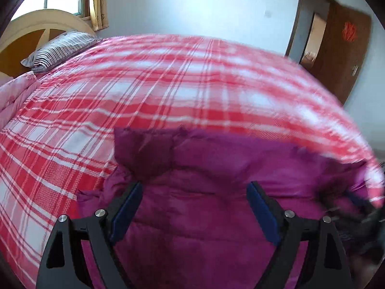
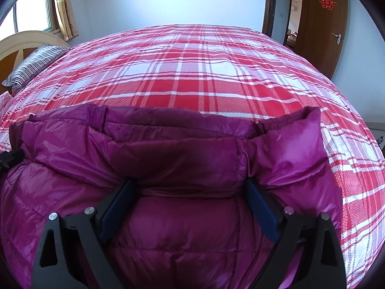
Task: Fold large clothes
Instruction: 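Press both open tools down on the folded jacket to flatten it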
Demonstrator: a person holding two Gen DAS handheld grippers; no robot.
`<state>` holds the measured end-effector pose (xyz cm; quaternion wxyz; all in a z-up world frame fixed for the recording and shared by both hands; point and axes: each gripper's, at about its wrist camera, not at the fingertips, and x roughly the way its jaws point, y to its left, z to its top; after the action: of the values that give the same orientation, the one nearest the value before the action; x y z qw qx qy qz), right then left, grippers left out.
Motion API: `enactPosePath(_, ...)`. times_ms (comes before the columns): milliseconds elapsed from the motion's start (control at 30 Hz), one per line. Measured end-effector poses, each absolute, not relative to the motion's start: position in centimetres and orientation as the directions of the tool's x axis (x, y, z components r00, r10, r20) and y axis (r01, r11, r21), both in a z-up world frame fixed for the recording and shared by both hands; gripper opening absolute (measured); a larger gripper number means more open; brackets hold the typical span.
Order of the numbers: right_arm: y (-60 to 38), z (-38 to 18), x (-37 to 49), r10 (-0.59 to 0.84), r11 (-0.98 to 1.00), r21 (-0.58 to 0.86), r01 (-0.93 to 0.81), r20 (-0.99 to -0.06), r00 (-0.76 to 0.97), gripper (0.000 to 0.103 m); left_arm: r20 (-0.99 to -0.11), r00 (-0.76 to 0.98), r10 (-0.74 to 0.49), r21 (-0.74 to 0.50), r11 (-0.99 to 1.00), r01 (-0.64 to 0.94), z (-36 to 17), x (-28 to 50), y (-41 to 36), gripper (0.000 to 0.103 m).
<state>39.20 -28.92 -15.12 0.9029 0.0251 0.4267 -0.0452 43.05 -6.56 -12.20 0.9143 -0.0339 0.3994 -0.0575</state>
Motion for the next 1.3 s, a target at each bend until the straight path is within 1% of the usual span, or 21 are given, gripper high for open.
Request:
enactPosePath(100,-29.0,-15.1,39.1,-0.053,0.995,0.016,0.102,-0.771,0.635,0.095,-0.721,0.675,-0.158,-0.085,0.987,0.140,-11.4,42.1,-9.3,0.088)
enactPosePath(133,-29.1,-15.1,39.1,-0.051,0.995,0.019,0.102,-0.770,0.636,0.095,-0.728,0.671,-0.137,-0.052,0.988,0.146,-11.8,42.1,-10.1,0.088)
enactPosePath(200,-29.1,-15.0,39.0,-0.046,0.994,0.026,0.103,-0.768,0.639,0.095,-0.747,0.664,-0.035,0.052,0.992,0.111,-13.8,42.6,-11.1,0.088)
enactPosePath(233,-29.1,-15.0,39.0,-0.045,0.994,0.029,0.104,-0.767,0.640,0.095,-0.764,0.645,-0.010,0.060,0.995,0.086,-15.1,43.2,-10.9,0.088)
enactPosePath(300,-29.2,-15.0,38.9,-0.038,0.994,0.039,0.105,-0.764,0.644,0.095,-0.759,0.650,-0.040,-0.001,0.998,0.060,-15.7,43.6,-9.9,0.088)
enactPosePath(367,-29.3,-15.0,38.9,-0.034,0.993,0.045,0.105,-0.763,0.645,0.095,-0.755,0.655,-0.023,0.011,0.999,0.048,-16.0,43.8,-9.9,0.091)
enactPosePath(433,-29.3,-15.0,38.9,-0.034,0.994,0.044,0.105,-0.764,0.644,0.095,-0.750,0.661,-0.002,0.042,0.998,0.050,-16.4,43.9,-10.3,0.092)
enactPosePath(567,-29.6,-14.6,38.6,-0.012,0.992,0.074,0.103,-0.753,0.658,0.093,-0.750,0.662,0.000,0.043,0.998,0.049,-16.9,43.7,-10.1,0.093)
enactPosePath(633,-30.8,-13.6,37.6,0.041,0.983,0.155,0.101,-0.715,0.698,0.085,-0.749,0.662,-0.006,0.034,0.998,0.048,-16.9,43.7,-10.0,0.093)
enactPosePath(700,-32.5,-11.7,35.8,0.052,0.964,0.233,0.128,-0.637,0.769,0.086,-0.747,0.665,-0.005,0.035,0.998,0.047,-16.8,43.5,-10.2,0.093)
enactPosePath(733,-33.2,-10.7,35.0,0.033,0.958,0.248,0.147,-0.601,0.799,0.086,-0.745,0.667,-0.001,0.039,0.998,0.046,-16.8,43.4,-10.3,0.093)
enactPosePath(800,-33.9,-9.2,34.7,0.009,0.957,0.243,0.156,-0.565,0.825,0.086,-0.746,0.666,0.008,0.051,0.998,0.045,-16.8,43.4,-10.5,0.094)
enactPosePath(833,-34.1,-8.8,35.1,-0.022,0.962,0.210,0.172,-0.573,0.820,0.086,-0.747,0.665,0.014,0.056,0.997,0.042,-16.8,43.4,-10.5,0.095)
enactPosePath(900,-34.2,-9.5,36.7,-0.047,0.970,0.157,0.186,-0.630,0.775,0.086,-0.748,0.663,0.032,0.075,0.997,0.036,-16.9,43.5,-10.7,0.096)
enactPosePath(933,-34.2,-10.1,37.2,-0.058,0.973,0.131,0.189,-0.656,0.753,0.086,-0.747,0.663,0.040,0.084,0.996,0.034,-16.9,43.5,-10.8,0.097)
enactPosePath(967,-34.1,-11.4,38.2,-0.091,0.976,0.077,0.202,-0.703,0.706,0.086,-0.747,0.663,0.044,0.088,0.996,0.033,-16.9,43.5,-10.9,0.097)
enactPosePath(1000,-34.4,-12.6,38.7,-0.083,0.975,0.082,0.207,-0.730,0.678,0.086,-0.747,0.663,0.047,0.091,0.995,0.032,-16.9,43.5,-10.9,0.097)
enactPosePath(1100,-36.1,-13.6,38.8,-0.047,0.957,0.158,0.242,-0.740,0.671,0.086,-0.748,0.662,0.050,0.095,0.995,0.031,-17.0,43.6,-10.9,0.097)
enactPosePath(1300,-36.1,-14.6,39.2,-0.058,0.957,0.142,0.255,-0.764,0.643,0.089,-0.749,0.660,0.056,0.100,0.995,0.029,-17.0,43.7,-10.9,0.098)
